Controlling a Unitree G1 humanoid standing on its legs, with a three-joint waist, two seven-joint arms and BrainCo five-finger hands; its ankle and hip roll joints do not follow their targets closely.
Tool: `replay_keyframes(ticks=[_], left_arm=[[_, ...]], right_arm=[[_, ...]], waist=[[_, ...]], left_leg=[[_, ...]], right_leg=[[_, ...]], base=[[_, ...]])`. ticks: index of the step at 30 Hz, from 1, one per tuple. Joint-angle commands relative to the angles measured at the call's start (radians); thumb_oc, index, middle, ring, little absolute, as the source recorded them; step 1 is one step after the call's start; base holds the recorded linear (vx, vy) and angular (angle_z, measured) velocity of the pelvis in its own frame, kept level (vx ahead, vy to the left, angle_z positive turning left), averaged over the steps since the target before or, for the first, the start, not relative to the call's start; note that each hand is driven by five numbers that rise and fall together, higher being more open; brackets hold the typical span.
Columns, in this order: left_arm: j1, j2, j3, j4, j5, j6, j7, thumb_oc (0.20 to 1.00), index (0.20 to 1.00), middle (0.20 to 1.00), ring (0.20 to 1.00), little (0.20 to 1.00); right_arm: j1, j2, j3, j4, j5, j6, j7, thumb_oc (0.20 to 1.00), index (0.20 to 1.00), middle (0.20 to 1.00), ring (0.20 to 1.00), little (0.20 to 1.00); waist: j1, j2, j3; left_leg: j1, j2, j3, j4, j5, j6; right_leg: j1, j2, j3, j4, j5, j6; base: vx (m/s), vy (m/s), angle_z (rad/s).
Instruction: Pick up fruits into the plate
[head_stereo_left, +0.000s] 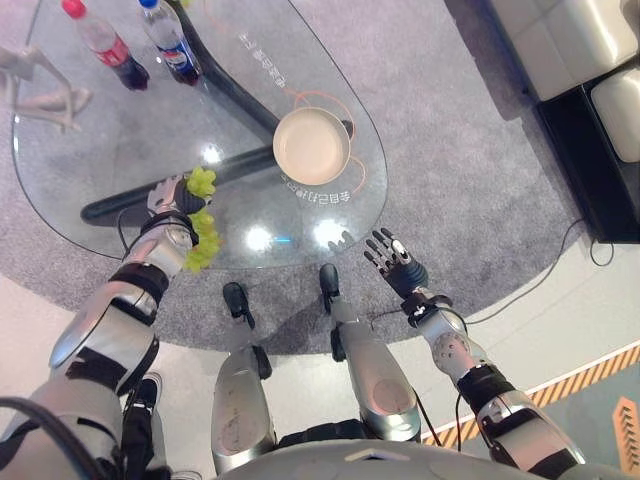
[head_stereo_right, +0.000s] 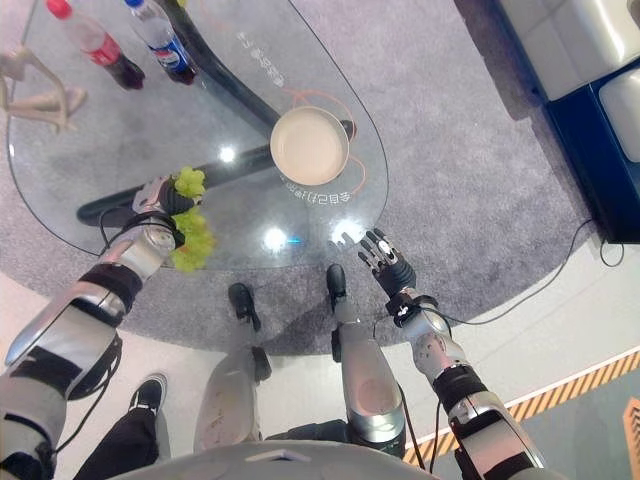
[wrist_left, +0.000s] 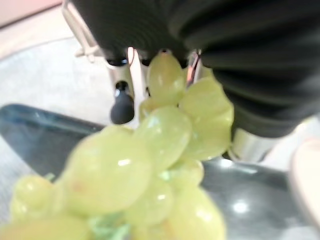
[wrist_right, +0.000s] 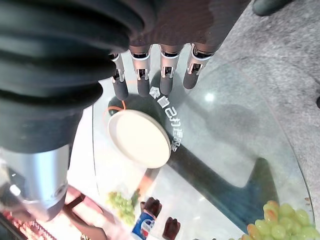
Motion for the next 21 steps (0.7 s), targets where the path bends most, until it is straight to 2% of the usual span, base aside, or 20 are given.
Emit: replay_keyframes(ticks=[1, 4, 5, 10, 11, 14, 15, 18, 21], left_arm=[[0.116, -0.004, 0.113, -0.118, -0.082, -0.062, -0.074, 0.200, 0.200, 0.200, 0.200, 0.200], [0.210, 0.005, 0.150, -0.233, -0.087, -0.076, -0.124, 0.200, 0.200, 0.200, 0.200, 0.200], [0.274, 0.023, 0.168, -0.345, -0.103, -0.070, -0.192, 0.200, 0.200, 0.200, 0.200, 0.200], [0.376, 0.059, 0.198, -0.574, -0.202, -0.070, -0.439, 0.200, 0.200, 0.200, 0.200, 0.200], [0.389, 0.067, 0.207, -0.643, -0.229, -0.049, -0.537, 0.200, 0.200, 0.200, 0.200, 0.200], [0.396, 0.089, 0.209, -0.737, -0.293, -0.031, -0.679, 0.200, 0.200, 0.200, 0.200, 0.200], [0.396, 0.090, 0.209, -0.744, -0.296, -0.031, -0.692, 0.200, 0.200, 0.200, 0.200, 0.200], [0.365, 0.106, 0.176, -0.810, -0.352, -0.021, -0.803, 0.200, 0.200, 0.200, 0.200, 0.200], [0.335, 0.110, 0.155, -0.838, -0.395, -0.015, -0.842, 0.200, 0.200, 0.200, 0.200, 0.200]], right_arm=[[0.089, -0.017, -0.075, -0.091, -0.137, -0.100, -0.042, 1.000, 1.000, 1.000, 1.000, 1.000], [0.119, -0.022, -0.096, -0.121, -0.218, -0.098, -0.047, 1.000, 1.000, 1.000, 1.000, 1.000], [0.136, -0.034, -0.104, -0.136, -0.276, -0.088, -0.037, 1.000, 1.000, 1.000, 1.000, 1.000], [0.143, -0.095, -0.116, -0.150, -0.405, -0.032, 0.031, 1.000, 1.000, 1.000, 1.000, 1.000], [0.135, -0.122, -0.119, -0.155, -0.419, 0.013, 0.064, 1.000, 1.000, 1.000, 1.000, 1.000], [0.109, -0.175, -0.113, -0.165, -0.451, 0.078, 0.144, 1.000, 1.000, 1.000, 1.000, 1.000], [0.107, -0.179, -0.112, -0.168, -0.452, 0.084, 0.148, 1.000, 1.000, 1.000, 1.000, 1.000], [0.063, -0.218, -0.085, -0.199, -0.448, 0.165, 0.208, 1.000, 1.000, 1.000, 1.000, 1.000], [0.035, -0.225, -0.066, -0.219, -0.430, 0.201, 0.229, 1.000, 1.000, 1.000, 1.000, 1.000]], waist=[[0.009, 0.068, -0.131], [0.017, 0.072, -0.172], [0.031, 0.077, -0.211], [0.068, 0.089, -0.292], [0.085, 0.090, -0.325], [0.105, 0.090, -0.360], [0.106, 0.089, -0.361], [0.127, 0.089, -0.394], [0.136, 0.090, -0.406]], left_leg=[[0.046, -0.036, 0.001, 0.006, -0.099, -0.005], [0.082, -0.040, -0.001, 0.005, -0.106, -0.001], [0.114, -0.044, -0.006, 0.004, -0.113, 0.004], [0.176, -0.053, -0.017, 0.002, -0.130, 0.010], [0.200, -0.056, -0.021, 0.002, -0.136, 0.012], [0.242, -0.060, -0.031, 0.002, -0.151, 0.016], [0.246, -0.060, -0.032, 0.002, -0.153, 0.016], [0.291, -0.066, -0.046, 0.002, -0.170, 0.021], [0.307, -0.070, -0.054, 0.002, -0.178, 0.022]], right_leg=[[0.003, 0.010, -0.019, 0.075, -0.073, 0.018], [0.048, -0.002, -0.024, 0.061, -0.072, 0.024], [0.088, -0.010, -0.033, 0.050, -0.073, 0.025], [0.173, -0.027, -0.065, 0.032, -0.080, 0.028], [0.205, -0.032, -0.081, 0.023, -0.081, 0.029], [0.261, -0.040, -0.101, 0.007, -0.085, 0.031], [0.267, -0.040, -0.103, 0.005, -0.085, 0.031], [0.322, -0.045, -0.123, -0.007, -0.091, 0.034], [0.342, -0.050, -0.133, -0.011, -0.094, 0.037]], base=[[0.16, 0.105, 0.20], [0.15, 0.034, 0.08], [0.24, 0.030, -0.01], [0.20, 0.015, 0.13], [0.22, 0.003, 0.24], [0.15, 0.001, 0.16], [0.11, 0.004, 0.21], [0.13, 0.012, 0.12], [0.05, 0.015, 0.15]])
